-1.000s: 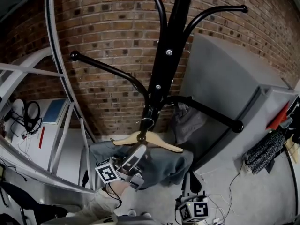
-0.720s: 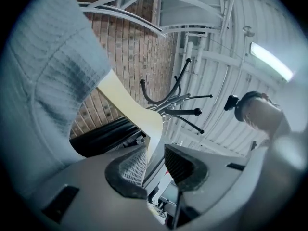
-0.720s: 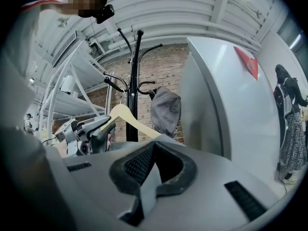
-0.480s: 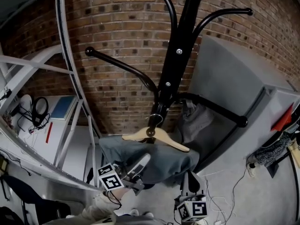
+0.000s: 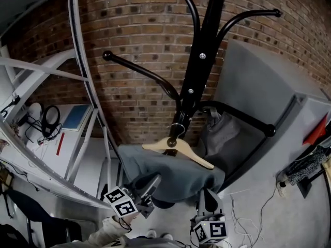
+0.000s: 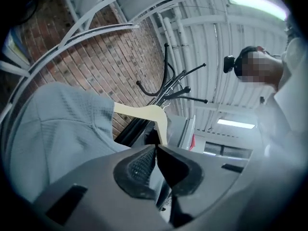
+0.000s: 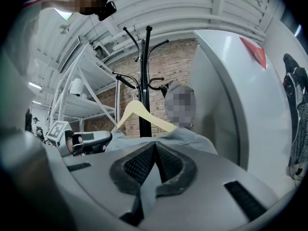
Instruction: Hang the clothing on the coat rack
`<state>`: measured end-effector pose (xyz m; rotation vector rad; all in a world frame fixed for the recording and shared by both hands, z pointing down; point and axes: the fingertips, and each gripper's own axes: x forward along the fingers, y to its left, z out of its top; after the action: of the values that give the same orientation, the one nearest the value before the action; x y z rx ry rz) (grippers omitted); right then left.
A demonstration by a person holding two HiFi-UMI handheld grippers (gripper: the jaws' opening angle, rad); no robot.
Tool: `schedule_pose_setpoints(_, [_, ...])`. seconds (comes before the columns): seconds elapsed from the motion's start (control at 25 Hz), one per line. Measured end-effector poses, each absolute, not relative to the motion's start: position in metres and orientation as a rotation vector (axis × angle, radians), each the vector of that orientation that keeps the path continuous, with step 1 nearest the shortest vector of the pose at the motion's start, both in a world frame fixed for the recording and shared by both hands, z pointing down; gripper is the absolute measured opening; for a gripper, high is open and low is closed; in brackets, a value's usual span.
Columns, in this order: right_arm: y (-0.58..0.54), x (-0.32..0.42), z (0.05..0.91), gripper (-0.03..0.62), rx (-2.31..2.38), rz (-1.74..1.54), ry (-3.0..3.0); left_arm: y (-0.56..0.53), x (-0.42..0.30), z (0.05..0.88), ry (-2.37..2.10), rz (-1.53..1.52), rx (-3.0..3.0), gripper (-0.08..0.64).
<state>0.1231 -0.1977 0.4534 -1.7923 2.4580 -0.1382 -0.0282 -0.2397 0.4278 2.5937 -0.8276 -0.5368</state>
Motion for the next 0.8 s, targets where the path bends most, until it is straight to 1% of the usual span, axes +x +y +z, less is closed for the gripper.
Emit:
schedule_pose_setpoints(0.32, [-0.196, 0.113, 0.458, 0.021, -1.748, -0.153, 2.502, -0.234, -0.055, 0.446, -1.125, -0.339, 2.649, 0.008])
schedule_pose_setpoints(0.48, [-0.195, 0.103, 0.451, 0.021, -1.699, -0.114, 2.547, -0.237, -0.068, 0.452, -1.348, -0.226, 2.686, 0.008])
schedule_pose_setpoints(0.8, [-0.195, 0.093, 0.442, 0.021, -1.652, -0.08, 2.586, -0.235, -0.079, 0.454, -1.542, -0.166, 2.689, 0.008])
